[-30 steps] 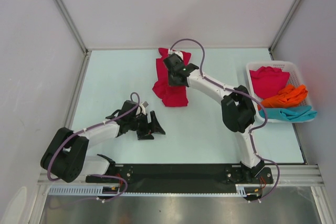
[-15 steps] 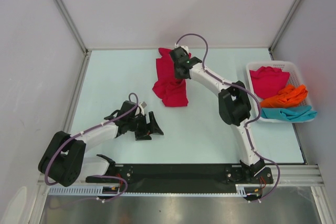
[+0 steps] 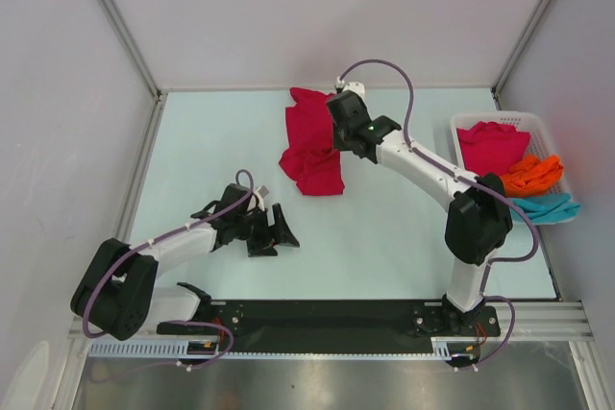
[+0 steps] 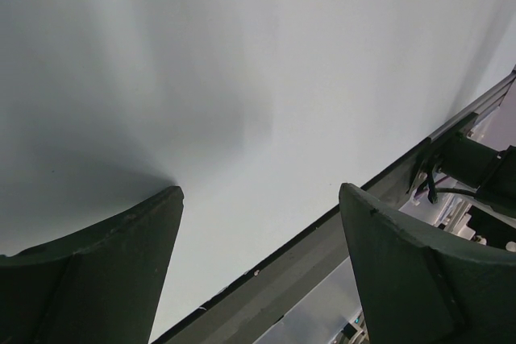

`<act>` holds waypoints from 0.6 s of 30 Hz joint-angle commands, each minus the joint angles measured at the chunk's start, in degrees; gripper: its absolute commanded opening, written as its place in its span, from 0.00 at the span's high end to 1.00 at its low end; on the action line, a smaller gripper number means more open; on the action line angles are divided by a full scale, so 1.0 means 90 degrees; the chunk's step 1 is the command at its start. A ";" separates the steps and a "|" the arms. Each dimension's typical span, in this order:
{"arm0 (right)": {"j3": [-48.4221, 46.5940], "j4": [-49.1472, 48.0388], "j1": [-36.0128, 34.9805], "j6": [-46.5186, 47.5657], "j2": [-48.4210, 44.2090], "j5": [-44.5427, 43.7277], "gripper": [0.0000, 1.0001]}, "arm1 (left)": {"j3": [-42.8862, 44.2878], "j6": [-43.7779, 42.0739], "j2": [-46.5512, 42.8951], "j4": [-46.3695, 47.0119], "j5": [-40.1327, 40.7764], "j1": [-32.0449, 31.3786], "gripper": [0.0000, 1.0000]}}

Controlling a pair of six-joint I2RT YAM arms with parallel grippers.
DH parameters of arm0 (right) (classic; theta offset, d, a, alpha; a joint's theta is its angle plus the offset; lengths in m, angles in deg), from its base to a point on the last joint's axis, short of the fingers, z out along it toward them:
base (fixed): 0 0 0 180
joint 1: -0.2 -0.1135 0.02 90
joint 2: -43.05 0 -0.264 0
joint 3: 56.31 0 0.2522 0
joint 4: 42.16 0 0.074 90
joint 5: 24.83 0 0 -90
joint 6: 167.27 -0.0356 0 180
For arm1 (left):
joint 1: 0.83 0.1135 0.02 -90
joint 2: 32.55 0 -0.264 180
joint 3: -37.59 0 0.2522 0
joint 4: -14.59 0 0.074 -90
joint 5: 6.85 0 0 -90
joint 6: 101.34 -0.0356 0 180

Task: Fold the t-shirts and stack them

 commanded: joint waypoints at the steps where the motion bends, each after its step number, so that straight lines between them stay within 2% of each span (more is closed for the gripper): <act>1: 0.0692 -0.0258 -0.0062 -0.0311 0.0161 0.0127 0.80 | -0.0024 -0.0333 0.0217 -0.0264 0.0461 0.0028 0.13; 3: 0.0965 -0.0453 -0.0150 -0.0341 0.0229 0.0186 0.80 | -0.0044 -0.0324 0.0227 -0.0235 0.0461 0.0028 0.13; 8: 0.0908 -0.0571 -0.0219 -0.0419 0.0727 0.0303 0.80 | -0.0034 -0.0324 0.0227 -0.0235 0.0441 0.0028 0.13; 18: 0.0049 -0.0484 -0.0238 -0.0331 0.1489 0.0391 0.81 | -0.0034 -0.0372 0.0325 -0.0225 0.0500 0.0028 0.13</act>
